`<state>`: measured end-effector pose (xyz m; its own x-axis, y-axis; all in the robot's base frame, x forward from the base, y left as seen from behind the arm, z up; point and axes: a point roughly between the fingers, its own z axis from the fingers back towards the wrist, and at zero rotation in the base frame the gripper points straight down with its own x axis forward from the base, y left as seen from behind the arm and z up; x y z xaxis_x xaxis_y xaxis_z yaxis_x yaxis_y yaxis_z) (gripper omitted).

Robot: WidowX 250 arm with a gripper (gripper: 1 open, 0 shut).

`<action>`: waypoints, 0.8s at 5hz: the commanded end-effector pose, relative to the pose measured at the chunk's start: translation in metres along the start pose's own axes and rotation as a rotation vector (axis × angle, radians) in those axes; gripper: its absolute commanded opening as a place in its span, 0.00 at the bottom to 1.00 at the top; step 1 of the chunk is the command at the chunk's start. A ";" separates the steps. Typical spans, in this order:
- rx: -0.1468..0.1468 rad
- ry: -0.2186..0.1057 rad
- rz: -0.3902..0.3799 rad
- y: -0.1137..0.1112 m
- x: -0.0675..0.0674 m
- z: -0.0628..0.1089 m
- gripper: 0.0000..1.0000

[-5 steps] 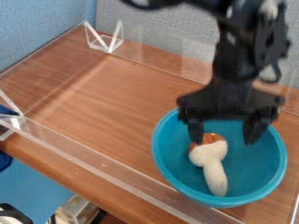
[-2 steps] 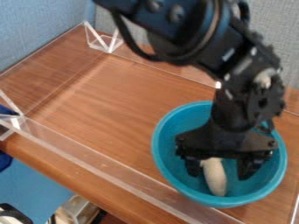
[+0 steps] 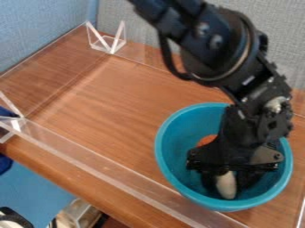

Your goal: Remove the mushroom from inside the blue bowl and put it on the table

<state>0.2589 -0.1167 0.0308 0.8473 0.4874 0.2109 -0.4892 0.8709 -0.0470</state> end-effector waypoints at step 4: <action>-0.079 -0.043 0.099 -0.008 0.021 0.057 0.00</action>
<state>0.2612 -0.1151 0.0742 0.8010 0.5587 0.2151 -0.5521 0.8283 -0.0956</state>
